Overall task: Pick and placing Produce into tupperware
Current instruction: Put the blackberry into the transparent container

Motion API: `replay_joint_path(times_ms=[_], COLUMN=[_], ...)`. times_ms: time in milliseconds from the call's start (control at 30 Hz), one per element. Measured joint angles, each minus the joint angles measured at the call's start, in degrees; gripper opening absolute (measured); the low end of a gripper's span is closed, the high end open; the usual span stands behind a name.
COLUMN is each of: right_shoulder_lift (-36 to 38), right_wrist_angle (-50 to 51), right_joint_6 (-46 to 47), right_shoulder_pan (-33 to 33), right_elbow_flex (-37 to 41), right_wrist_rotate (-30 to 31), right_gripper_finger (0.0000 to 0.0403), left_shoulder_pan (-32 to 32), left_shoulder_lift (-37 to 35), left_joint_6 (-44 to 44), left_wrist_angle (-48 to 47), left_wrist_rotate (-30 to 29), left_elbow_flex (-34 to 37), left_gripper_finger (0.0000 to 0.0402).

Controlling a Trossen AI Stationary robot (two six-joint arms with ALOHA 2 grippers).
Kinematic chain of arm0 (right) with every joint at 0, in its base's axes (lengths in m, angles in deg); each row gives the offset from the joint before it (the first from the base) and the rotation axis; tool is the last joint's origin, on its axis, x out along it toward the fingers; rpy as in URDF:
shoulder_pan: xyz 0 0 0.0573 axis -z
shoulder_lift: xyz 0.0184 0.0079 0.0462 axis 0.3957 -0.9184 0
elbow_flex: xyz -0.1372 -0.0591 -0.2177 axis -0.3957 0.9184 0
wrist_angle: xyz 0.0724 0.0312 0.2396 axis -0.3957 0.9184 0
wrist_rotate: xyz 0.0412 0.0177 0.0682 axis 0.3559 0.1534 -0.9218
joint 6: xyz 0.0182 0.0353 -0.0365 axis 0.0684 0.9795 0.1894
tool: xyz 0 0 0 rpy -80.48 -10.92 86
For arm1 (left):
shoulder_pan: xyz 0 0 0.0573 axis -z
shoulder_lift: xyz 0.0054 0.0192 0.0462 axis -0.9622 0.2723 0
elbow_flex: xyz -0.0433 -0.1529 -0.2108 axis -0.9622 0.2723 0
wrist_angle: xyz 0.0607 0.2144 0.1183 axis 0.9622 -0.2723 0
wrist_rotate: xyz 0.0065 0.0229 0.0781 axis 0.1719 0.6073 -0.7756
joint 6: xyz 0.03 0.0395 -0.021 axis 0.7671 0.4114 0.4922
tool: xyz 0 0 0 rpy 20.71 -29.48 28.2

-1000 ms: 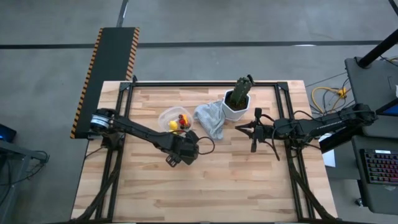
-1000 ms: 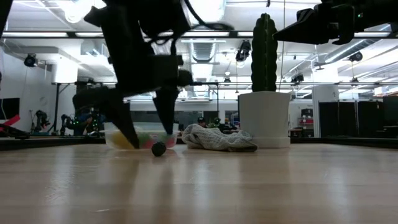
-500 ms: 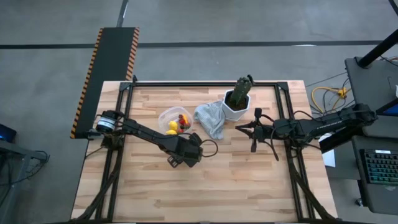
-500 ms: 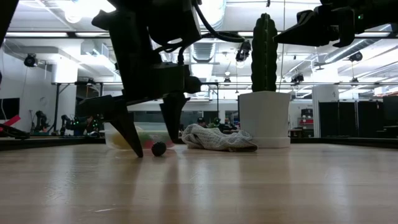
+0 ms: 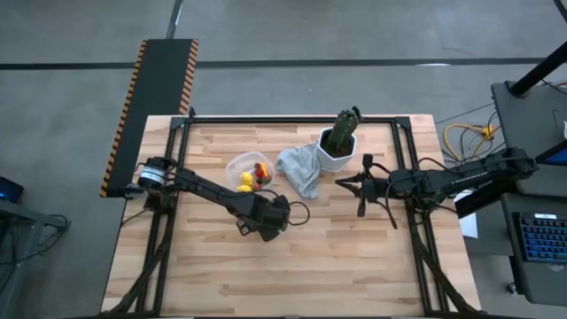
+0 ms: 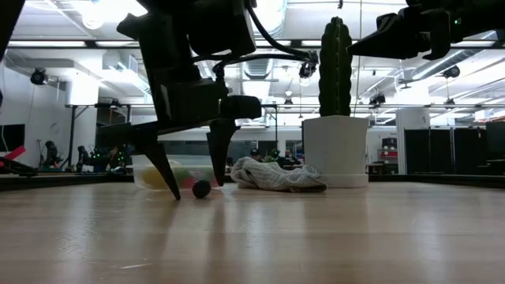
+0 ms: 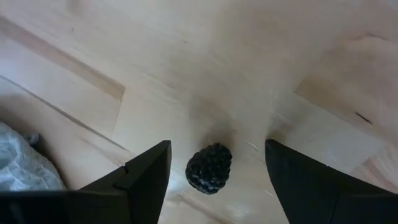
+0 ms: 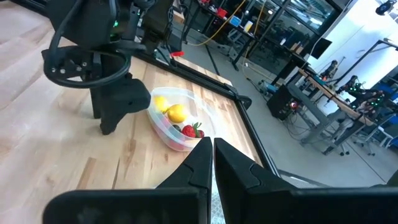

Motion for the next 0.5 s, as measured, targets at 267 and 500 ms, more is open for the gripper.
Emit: replay_joint_path(times_ms=[267, 500], right_shoulder_lift=[0.01, 0.01], right_wrist_angle=[0.02, 0.02], right_joint_6=[0.02, 0.02], right_shoulder_pan=[0.00, -0.01], right_elbow_flex=[0.00, 0.00], right_wrist_rotate=[0.01, -0.01], right_gripper_finger=[0.0009, 0.0009], left_shoulder_pan=[-2.84, -3.42], left_shoulder_lift=[0.00, 0.00], left_joint_6=[1.16, 1.38], left_wrist_angle=[-0.53, -0.07], left_wrist_rotate=[0.35, 1.67], left_elbow_flex=[-0.04, -0.11], left_gripper_finger=[0.0242, 0.0242])
